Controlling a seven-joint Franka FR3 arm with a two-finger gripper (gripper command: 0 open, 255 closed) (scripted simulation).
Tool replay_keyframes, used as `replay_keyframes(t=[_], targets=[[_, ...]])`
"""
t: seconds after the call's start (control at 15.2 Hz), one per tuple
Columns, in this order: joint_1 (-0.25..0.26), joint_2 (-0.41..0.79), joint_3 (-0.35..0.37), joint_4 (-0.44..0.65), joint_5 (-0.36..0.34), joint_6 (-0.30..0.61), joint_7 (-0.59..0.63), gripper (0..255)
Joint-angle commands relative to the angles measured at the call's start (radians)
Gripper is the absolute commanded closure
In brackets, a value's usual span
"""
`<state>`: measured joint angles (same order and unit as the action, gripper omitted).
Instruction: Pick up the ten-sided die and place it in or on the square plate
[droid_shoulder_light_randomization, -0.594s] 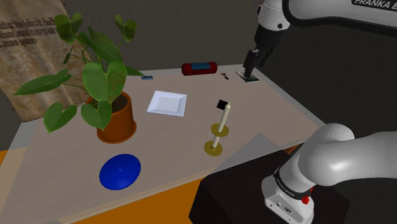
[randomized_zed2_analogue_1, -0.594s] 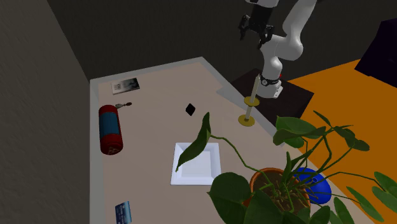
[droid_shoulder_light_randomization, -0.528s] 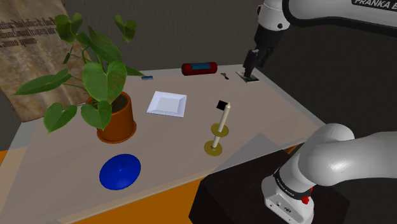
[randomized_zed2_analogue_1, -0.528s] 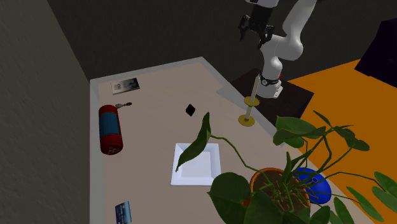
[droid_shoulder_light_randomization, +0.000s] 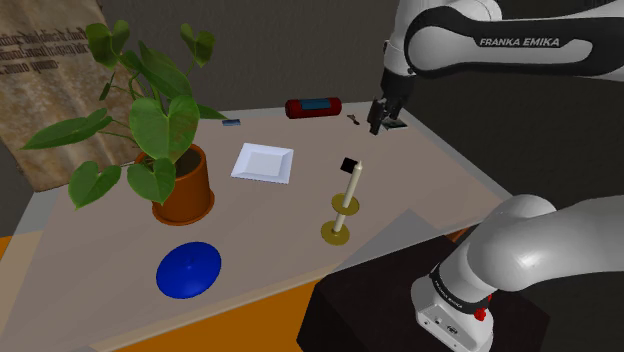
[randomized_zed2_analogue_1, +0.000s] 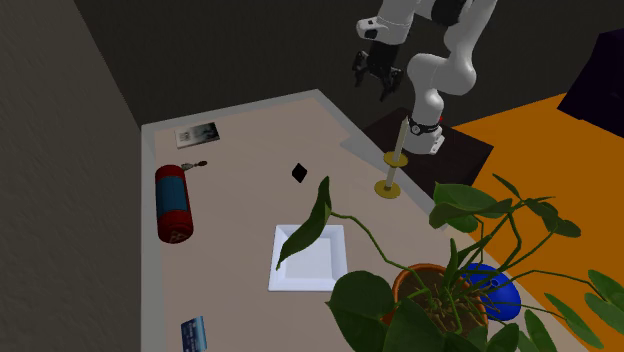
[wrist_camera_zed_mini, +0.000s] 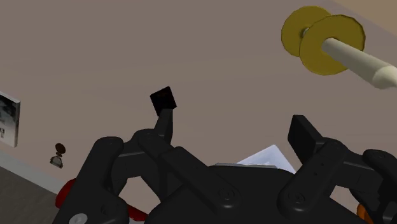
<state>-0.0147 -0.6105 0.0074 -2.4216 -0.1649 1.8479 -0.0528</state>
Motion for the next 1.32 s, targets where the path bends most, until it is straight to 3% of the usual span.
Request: replay_keyframes(t=[0.0, 0.59, 1.25], targets=[[-0.008, 0.051, -0.011, -0.018, -0.014, 0.067, -0.004, 0], [-0.053, 0.332, -0.068, -0.021, -0.082, 0.339, -0.032, 0], [-0.099, 0.706, -0.118, 0.105, -0.136, 0.576, -0.055, 0]])
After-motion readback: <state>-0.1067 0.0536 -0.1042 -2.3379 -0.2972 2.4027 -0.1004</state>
